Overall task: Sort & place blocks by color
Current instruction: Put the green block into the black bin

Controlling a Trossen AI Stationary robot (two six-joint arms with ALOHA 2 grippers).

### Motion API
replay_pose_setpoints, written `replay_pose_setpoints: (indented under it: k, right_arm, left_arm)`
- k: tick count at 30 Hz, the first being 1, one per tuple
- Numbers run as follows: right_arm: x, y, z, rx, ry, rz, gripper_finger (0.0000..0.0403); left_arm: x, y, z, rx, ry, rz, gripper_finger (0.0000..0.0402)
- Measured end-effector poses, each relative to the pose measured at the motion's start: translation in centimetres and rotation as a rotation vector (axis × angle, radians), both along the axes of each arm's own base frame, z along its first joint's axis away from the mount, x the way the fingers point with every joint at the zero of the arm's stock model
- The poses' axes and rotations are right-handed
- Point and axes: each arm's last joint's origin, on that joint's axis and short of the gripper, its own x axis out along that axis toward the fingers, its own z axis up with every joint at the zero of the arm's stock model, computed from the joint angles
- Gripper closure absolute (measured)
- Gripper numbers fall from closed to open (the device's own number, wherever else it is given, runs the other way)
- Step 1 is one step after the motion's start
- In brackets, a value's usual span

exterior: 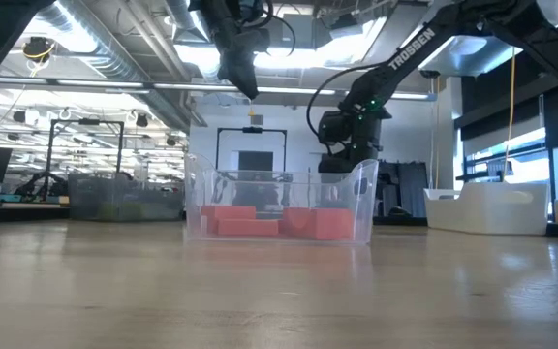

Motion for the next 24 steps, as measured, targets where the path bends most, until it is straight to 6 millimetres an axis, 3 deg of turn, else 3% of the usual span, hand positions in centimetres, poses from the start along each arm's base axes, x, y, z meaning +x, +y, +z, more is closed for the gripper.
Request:
replay_pose_setpoints:
  k: [7, 24]
  right_arm:
    - [-0.14, -0.14, -0.01, -0.037, 0.041, -0.105, 0.0235]
    - [-0.25, 0.03, -0.03, -0.014, 0.050, -0.134, 0.0233]
  left_arm:
    - [0.02, -0.02, 0.00, 0.000, -0.001, 0.000, 0.0319]
    - [0.02, -0.03, 0.00, -0.002, -0.001, 0.002, 0.0319]
